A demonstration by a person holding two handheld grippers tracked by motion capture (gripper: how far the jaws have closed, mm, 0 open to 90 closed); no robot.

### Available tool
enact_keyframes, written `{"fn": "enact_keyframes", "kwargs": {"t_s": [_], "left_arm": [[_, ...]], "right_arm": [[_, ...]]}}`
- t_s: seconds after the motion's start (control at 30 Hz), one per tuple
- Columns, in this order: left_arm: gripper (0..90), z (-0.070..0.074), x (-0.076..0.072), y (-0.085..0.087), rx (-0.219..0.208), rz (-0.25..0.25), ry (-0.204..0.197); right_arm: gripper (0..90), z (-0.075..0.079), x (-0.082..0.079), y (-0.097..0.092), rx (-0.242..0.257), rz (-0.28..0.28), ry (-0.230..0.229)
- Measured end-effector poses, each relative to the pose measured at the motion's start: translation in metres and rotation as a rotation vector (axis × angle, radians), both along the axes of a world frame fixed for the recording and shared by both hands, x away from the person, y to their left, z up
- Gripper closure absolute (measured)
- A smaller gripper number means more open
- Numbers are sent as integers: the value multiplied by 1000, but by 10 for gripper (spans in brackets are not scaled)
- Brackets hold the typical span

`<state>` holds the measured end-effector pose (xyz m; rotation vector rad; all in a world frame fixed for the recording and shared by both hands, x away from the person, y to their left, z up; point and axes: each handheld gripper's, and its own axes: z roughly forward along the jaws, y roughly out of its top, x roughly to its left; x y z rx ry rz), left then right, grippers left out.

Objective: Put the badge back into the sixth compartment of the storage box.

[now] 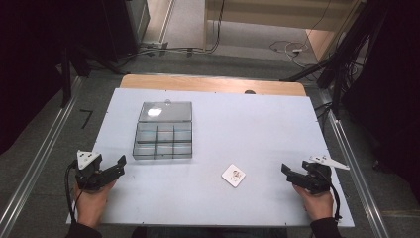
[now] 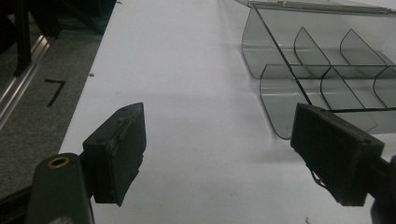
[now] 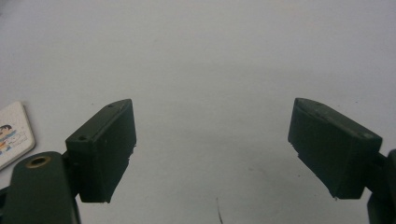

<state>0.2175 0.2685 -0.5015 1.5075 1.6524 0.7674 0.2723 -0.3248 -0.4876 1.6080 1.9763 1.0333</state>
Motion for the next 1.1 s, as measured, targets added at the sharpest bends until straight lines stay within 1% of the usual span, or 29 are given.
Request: {"fn": "enact_keyframes", "kwargs": {"t_s": [0.17, 0.23, 0.5, 1.1], "left_arm": [[186, 0, 0, 0, 1, -2, 2], [186, 0, 0, 0, -1, -5, 0], [186, 0, 0, -1, 0, -3, 2], [186, 0, 0, 0, 1, -7, -1]], "right_arm": [[136, -1, 1, 5, -5, 16, 3], [136, -3, 2, 7, -4, 20, 12], [136, -2, 3, 13, 2, 38, 9], [136, -4, 4, 27, -18, 75, 11]]}}
